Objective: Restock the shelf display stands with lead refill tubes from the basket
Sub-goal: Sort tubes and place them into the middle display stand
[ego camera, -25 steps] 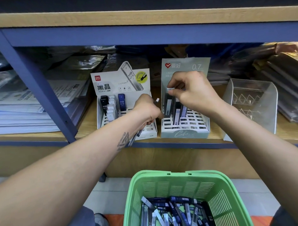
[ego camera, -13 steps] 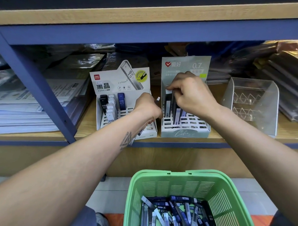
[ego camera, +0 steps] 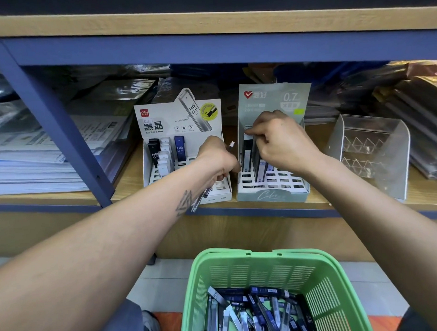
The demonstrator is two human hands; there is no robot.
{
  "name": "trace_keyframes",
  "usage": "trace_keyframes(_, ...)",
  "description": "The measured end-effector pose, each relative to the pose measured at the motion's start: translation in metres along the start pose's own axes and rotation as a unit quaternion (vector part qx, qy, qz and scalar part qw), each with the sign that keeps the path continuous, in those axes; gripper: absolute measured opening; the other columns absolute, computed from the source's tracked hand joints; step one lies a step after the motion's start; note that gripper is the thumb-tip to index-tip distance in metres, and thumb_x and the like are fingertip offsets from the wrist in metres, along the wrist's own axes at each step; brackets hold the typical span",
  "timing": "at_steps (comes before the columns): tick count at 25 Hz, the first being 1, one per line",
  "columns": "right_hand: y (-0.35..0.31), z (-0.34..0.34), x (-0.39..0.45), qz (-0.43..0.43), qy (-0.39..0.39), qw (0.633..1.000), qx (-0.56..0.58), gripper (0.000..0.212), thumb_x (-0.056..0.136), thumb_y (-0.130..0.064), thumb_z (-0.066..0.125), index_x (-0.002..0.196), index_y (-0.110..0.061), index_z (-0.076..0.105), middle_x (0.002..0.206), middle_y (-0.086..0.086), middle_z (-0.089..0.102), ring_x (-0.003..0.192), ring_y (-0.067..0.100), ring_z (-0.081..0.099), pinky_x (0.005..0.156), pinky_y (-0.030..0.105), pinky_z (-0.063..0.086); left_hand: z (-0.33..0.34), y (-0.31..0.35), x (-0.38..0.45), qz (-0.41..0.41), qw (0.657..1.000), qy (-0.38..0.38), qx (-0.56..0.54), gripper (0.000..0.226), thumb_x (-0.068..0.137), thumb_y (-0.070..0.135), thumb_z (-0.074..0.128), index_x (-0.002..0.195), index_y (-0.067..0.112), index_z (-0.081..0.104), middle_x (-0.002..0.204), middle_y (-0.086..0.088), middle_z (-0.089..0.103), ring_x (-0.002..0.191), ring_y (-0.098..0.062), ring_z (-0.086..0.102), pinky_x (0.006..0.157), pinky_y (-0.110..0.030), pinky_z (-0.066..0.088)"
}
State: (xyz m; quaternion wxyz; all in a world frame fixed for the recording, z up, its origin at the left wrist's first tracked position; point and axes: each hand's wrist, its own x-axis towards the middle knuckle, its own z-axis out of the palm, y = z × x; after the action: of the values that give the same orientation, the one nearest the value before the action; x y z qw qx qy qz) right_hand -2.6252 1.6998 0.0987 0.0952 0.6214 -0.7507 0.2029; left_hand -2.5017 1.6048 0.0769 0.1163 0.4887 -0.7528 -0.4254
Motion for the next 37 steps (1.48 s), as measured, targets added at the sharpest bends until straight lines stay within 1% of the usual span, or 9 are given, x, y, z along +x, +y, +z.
trace_keyframes(3, 0.002, -0.003, -0.005, 0.024, 0.025, 0.997, 0.074, 0.044, 0.095, -0.007, 0.051, 0.135, -0.019, 0.064, 0.131, 0.005, 0.062, 0.124, 0.029, 0.049, 0.102, 0.041, 0.043, -0.013, 0.001, -0.007, -0.02, 0.994, -0.026, -0.106, 0.007, 0.08, -0.005, 0.065, 0.082, 0.0, 0.061, 0.065, -0.014, 0.058, 0.044, -0.016, 0.042, 0.041, -0.02, 0.035)
trace_keyframes(7, -0.002, -0.016, -0.011, 0.07, 0.151, 0.976, 0.139, 0.035, 0.092, -0.005, 0.053, 0.119, -0.016, 0.073, 0.116, 0.002, 0.07, 0.11, 0.018, 0.06, 0.092, 0.026, 0.046, -0.032, 0.005, -0.022, 0.004, 0.958, -0.159, -0.239, 0.007, 0.094, -0.007, 0.054, 0.099, -0.004, 0.058, 0.068, -0.015, 0.06, 0.048, -0.014, 0.047, 0.042, -0.022, 0.039)
trace_keyframes(12, -0.025, -0.022, -0.014, 0.092, -0.015, 0.944, 0.318, 0.023, 0.096, -0.015, 0.067, 0.118, -0.012, 0.073, 0.104, 0.001, 0.075, 0.094, 0.009, 0.068, 0.079, 0.009, 0.05, -0.045, 0.005, -0.043, 0.057, 0.907, -0.303, -0.286, 0.011, 0.1, -0.003, 0.049, 0.098, -0.006, 0.059, 0.082, -0.02, 0.065, 0.063, -0.019, 0.066, 0.06, -0.026, 0.058)
trace_keyframes(17, -0.024, -0.023, -0.014, 0.145, -0.015, 0.87, 0.47, 0.007, 0.089, -0.005, 0.074, 0.096, -0.004, 0.075, 0.087, 0.019, 0.073, 0.074, 0.019, 0.067, 0.07, 0.028, 0.058, -0.049, -0.001, -0.048, 0.053, 0.88, -0.363, -0.302, 0.029, 0.103, 0.004, 0.044, 0.126, -0.014, 0.05, 0.117, -0.034, 0.065, 0.11, -0.039, 0.067, 0.095, -0.048, 0.055)
trace_keyframes(21, -0.011, -0.026, -0.012, 0.173, -0.002, 0.839, 0.516, 0.006, 0.089, -0.003, 0.073, 0.094, -0.006, 0.074, 0.076, 0.008, 0.07, 0.067, 0.018, 0.065, 0.065, 0.03, 0.058, -0.054, -0.006, -0.04, 0.055, 0.924, -0.289, -0.244, 0.03, 0.106, 0.008, 0.041, 0.131, -0.007, 0.05, 0.118, -0.031, 0.066, 0.108, -0.038, 0.069, 0.095, -0.05, 0.055)
trace_keyframes(23, -0.004, -0.031, -0.013, 0.166, 0.007, 0.832, 0.529, 0.008, 0.088, -0.004, 0.074, 0.095, -0.008, 0.075, 0.077, 0.006, 0.072, 0.069, 0.018, 0.067, 0.068, 0.033, 0.06, -0.051, -0.006, -0.036, 0.054, 0.963, -0.189, -0.183, 0.024, 0.107, 0.006, 0.039, 0.125, -0.005, 0.051, 0.094, -0.025, 0.072, 0.075, -0.028, 0.073, 0.071, -0.038, 0.062)
trace_keyframes(26, 0.005, -0.039, -0.017, 0.151, 0.016, 0.846, 0.511, 0.01, 0.089, -0.005, 0.073, 0.099, -0.007, 0.074, 0.08, 0.008, 0.073, 0.066, 0.016, 0.069, 0.06, 0.024, 0.056, -0.044, 0.001, -0.035, 0.071, 0.977, -0.122, -0.158, 0.014, 0.103, 0.005, 0.047, 0.111, -0.001, 0.056, 0.065, -0.01, 0.056, 0.036, -0.009, 0.038, 0.037, -0.017, 0.028)
trace_keyframes(30, 0.007, -0.036, -0.025, 0.14, 0.021, 0.86, 0.49, 0.019, 0.086, 0.0, 0.075, 0.104, 0.004, 0.068, 0.078, 0.016, 0.07, 0.061, 0.019, 0.069, 0.059, 0.026, 0.058, -0.034, 0.014, -0.044, 0.11, 0.968, -0.181, -0.133, 0.029, 0.085, 0.015, 0.078, 0.107, -0.001, 0.065, 0.052, 0.001, 0.043, 0.04, -0.009, 0.025, 0.043, -0.02, 0.014)
trace_keyframes(37, 0.016, -0.035, -0.034, 0.111, -0.014, 0.882, 0.458, 0.026, 0.079, -0.001, 0.082, 0.103, -0.006, 0.073, 0.085, 0.008, 0.071, 0.077, 0.022, 0.07, 0.084, 0.039, 0.061, -0.016, 0.02, -0.043, 0.118, 0.975, -0.144, -0.118, 0.016, 0.081, 0.003, 0.08, 0.089, -0.001, 0.066, 0.047, 0.0, 0.039, 0.04, -0.01, 0.026, 0.041, -0.019, 0.018)
